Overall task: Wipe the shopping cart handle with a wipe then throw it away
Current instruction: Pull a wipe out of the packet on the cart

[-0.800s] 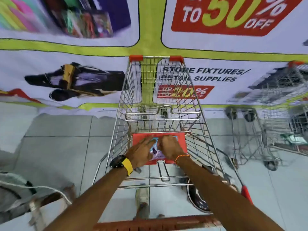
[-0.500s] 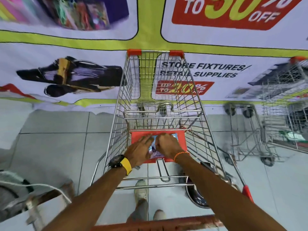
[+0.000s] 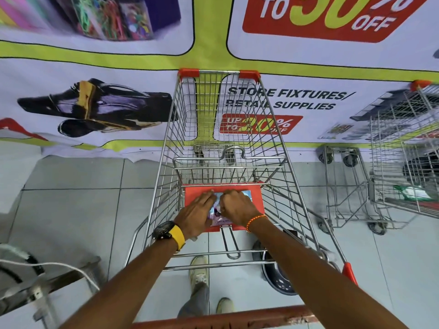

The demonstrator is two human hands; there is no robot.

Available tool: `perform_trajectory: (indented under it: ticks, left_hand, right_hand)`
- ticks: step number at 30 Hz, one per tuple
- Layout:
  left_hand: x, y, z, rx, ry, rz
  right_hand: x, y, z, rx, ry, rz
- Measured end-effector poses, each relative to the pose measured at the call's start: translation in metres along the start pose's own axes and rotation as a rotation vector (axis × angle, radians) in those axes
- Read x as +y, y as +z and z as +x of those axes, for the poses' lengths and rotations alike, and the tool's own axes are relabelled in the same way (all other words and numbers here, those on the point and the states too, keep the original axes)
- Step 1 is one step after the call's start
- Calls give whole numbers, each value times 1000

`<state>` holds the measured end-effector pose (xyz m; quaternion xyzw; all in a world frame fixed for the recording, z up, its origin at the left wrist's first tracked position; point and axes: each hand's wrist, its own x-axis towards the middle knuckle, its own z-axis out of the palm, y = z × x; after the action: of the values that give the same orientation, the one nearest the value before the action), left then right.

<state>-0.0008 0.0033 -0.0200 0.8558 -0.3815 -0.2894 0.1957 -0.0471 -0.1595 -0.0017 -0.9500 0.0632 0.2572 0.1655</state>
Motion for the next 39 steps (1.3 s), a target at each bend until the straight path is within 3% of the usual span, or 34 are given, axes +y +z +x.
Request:
perform_trajectory:
  ticks: [39]
  left_hand:
    - [-5, 7, 3, -2, -4, 14]
  right_hand:
    - [10, 4, 0, 34, -55, -19]
